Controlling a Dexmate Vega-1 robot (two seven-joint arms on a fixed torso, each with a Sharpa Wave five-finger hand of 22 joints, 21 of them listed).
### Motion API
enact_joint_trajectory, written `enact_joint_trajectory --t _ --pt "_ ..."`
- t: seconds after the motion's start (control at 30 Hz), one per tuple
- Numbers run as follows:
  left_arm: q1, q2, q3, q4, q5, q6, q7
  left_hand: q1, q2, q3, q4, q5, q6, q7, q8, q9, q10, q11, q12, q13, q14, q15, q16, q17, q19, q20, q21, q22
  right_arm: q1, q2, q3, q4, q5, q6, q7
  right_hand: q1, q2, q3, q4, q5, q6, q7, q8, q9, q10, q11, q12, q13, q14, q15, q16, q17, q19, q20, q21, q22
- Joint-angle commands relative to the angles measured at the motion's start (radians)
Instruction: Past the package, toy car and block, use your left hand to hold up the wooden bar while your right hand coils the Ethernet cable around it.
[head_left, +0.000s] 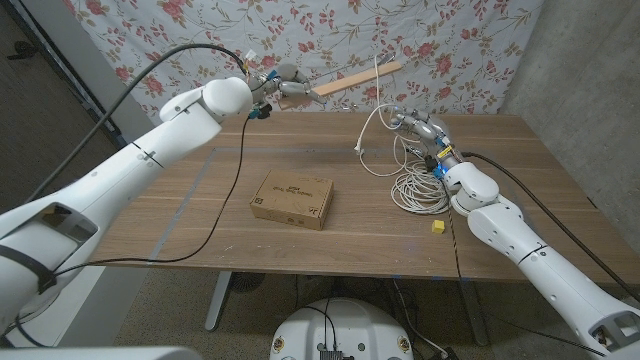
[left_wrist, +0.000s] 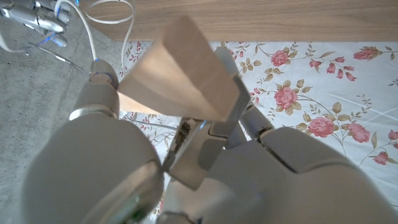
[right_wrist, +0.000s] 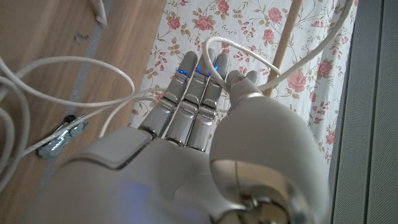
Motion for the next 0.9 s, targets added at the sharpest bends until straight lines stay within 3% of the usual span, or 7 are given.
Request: enact_joint_trajectory --t 0.03,0.5,0.9 --pt "0.024 -0.021 -0.016 0.014 0.017 -0.042 0.065 -0.273 0.279 0.319 0.315 0.001 0.076 0.068 0.004 0.004 0.010 -0.002 -0.007 -0.010 0.003 -0.001 0.002 -0.001 0.006 -0.001 0.006 0.000 -0.008 -0.001 -0.025 0.030 0.009 -0.055 -0.018 0.004 0.005 0.008 0.002 -0.005 0.159 0.162 0.006 0.004 0.026 0.020 0.000 0.000 0.010 -0.053 0.005 0.004 0.007 0.004 0.009 0.003" --pt "0.002 -0.037 -0.010 0.045 0.009 -0.065 0.037 -0.275 0.279 0.321 0.314 0.001 0.077 0.069 0.009 0.007 0.011 -0.001 0.000 0.001 0.005 -0.001 0.001 -0.009 0.007 -0.001 0.006 0.000 -0.002 0.003 -0.032 0.079 0.002 -0.092 -0.057 0.004 0.005 0.012 0.000 -0.010 0.157 0.167 0.005 0.009 0.022 0.018 -0.003 0.001 0.007 -0.052 0.003 0.013 0.000 0.000 0.019 0.001" --pt "-0.031 -0.041 0.003 0.069 -0.044 -0.082 -0.060 -0.277 0.278 0.321 0.314 0.001 0.079 0.067 0.011 0.007 0.014 -0.001 -0.004 -0.006 0.004 -0.002 0.007 -0.004 0.009 -0.002 0.006 0.000 0.084 0.023 -0.025 0.174 -0.033 -0.098 -0.100 -0.008 0.007 0.003 0.010 -0.021 0.129 0.158 -0.004 0.020 -0.001 0.004 -0.007 0.013 -0.006 -0.051 0.011 0.040 -0.033 -0.026 0.026 0.000"
